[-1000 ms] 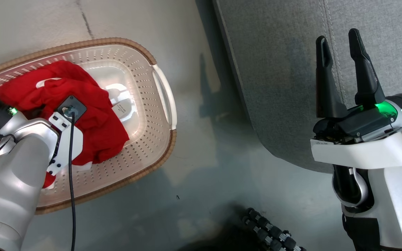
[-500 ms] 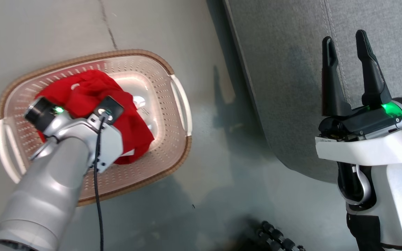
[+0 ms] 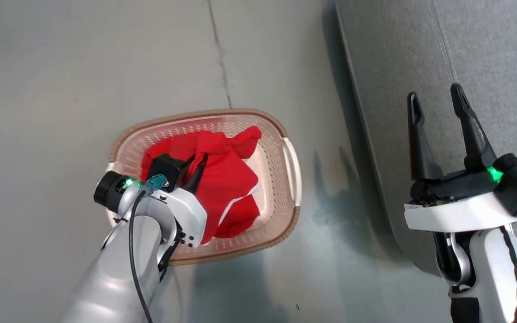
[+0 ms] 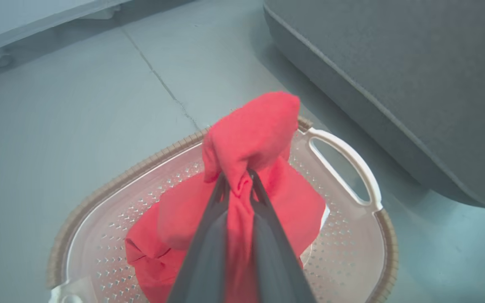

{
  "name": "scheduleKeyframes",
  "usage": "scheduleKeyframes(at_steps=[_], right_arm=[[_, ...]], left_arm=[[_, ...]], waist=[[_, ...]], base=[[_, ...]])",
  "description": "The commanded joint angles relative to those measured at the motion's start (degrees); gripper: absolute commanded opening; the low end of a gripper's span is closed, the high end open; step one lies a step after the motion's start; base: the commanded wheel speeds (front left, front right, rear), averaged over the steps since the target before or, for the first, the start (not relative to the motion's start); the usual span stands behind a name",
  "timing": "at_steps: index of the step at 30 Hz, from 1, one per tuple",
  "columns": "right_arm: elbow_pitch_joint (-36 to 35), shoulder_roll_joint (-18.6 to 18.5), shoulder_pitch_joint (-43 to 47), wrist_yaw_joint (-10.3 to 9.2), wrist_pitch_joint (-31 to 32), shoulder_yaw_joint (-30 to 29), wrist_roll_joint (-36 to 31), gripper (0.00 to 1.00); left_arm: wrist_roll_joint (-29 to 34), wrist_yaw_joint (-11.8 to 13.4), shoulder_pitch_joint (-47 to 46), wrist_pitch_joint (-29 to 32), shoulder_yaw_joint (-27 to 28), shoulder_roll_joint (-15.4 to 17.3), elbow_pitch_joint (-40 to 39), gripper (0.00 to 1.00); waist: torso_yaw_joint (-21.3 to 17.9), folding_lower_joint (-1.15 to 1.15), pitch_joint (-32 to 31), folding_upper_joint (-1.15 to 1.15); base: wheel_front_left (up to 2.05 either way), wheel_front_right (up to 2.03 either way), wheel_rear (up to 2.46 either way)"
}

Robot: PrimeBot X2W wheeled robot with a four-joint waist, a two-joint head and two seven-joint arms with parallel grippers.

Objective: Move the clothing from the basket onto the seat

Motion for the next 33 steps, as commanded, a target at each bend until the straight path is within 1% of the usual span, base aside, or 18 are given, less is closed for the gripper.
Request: scheduleKeyframes(at_steps=[1, 7, 8, 15, 16, 17, 22, 25, 33], right_arm=[[1.1, -0.4, 1.3, 0.03, -0.3, -0.6, -1.3, 1.00], [3.4, -0.6, 3.8, 0.03, 0.4, -1.8, -3.6, 1.00], [3.4, -0.6, 3.8, 0.03, 0.4, -1.8, -3.6, 1.00], [3.4, -1.5, 6.7, 0.03, 3.1, -2.0, -3.9, 1.00], [3.3, -1.7, 7.8, 0.03, 4.0, -2.0, -4.0, 1.00], [3.3, -1.7, 7.8, 0.03, 4.0, -2.0, -4.0, 1.00], [2.7, -2.1, 10.2, 0.03, 5.6, -2.0, -3.8, 1.00], [2.4, -2.1, 11.7, 0.03, 6.6, -1.9, -3.6, 1.00], [1.9, -1.5, 15.3, 0.03, 8.3, -0.8, -2.9, 1.00]], left_arm=[[-1.8, 0.3, 2.2, -0.3, 1.4, 0.0, -3.8, 0.00], [-6.2, 2.1, 9.8, -0.3, 5.0, -0.2, -16.5, 0.00], [-6.2, 2.1, 9.8, -0.3, 5.0, -0.2, -16.5, 0.00], [-7.5, 3.7, 16.9, -0.4, 7.9, -0.2, -28.3, 0.00], [-7.4, 3.9, 18.4, -0.4, 8.7, -0.2, -31.1, 0.00], [-7.4, 3.9, 18.4, -0.4, 8.7, -0.2, -31.1, 0.00], [-6.9, 3.9, 20.9, -0.4, 10.5, 0.1, -38.0, 0.00], [-8.1, 3.0, 22.4, -0.4, 11.2, 0.1, -41.1, 0.00], [-8.5, 2.1, 24.7, 0.3, 10.3, 1.1, -48.1, 0.00]], waist=[[5.2, 0.00, -6.0, 0.00], [9.8, 0.00, -11.8, 0.00], [9.8, 0.00, -11.8, 0.00], [13.8, 0.00, -18.2, 0.00], [14.6, 0.00, -20.0, 0.00], [14.6, 0.00, -20.0, 0.00], [15.8, 0.00, -24.0, 0.00], [16.1, 0.00, -26.4, 0.00], [15.1, 0.00, -31.5, 0.00]], base=[[0.00, 0.00, 0.00], [0.00, 0.00, 0.00], [0.00, 0.00, 0.00], [0.00, 0.00, 0.00], [0.00, 0.00, 0.00], [0.00, 0.00, 0.00], [0.00, 0.00, 0.00], [0.00, 0.00, 0.00], [0.00, 0.00, 0.00]])
